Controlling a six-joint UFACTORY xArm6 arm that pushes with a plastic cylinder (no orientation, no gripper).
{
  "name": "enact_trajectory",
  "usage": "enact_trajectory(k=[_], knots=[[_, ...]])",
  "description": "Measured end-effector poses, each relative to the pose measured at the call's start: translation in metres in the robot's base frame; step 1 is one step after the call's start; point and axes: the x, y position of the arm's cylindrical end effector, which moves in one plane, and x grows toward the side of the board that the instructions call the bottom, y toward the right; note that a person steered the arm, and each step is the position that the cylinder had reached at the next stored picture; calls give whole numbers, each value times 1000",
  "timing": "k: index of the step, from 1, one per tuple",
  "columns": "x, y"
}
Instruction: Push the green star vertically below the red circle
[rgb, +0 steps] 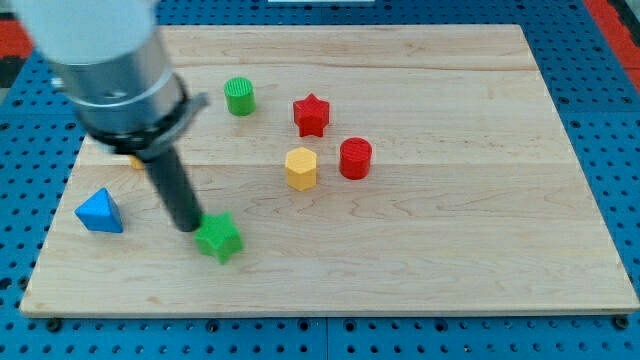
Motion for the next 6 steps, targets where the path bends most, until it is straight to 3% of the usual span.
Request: enact_trajectory(k=[1,2,3,4,5,6], knots=[[11,58],[19,-4],[48,36],[48,104],[43,48],[-18,-23]])
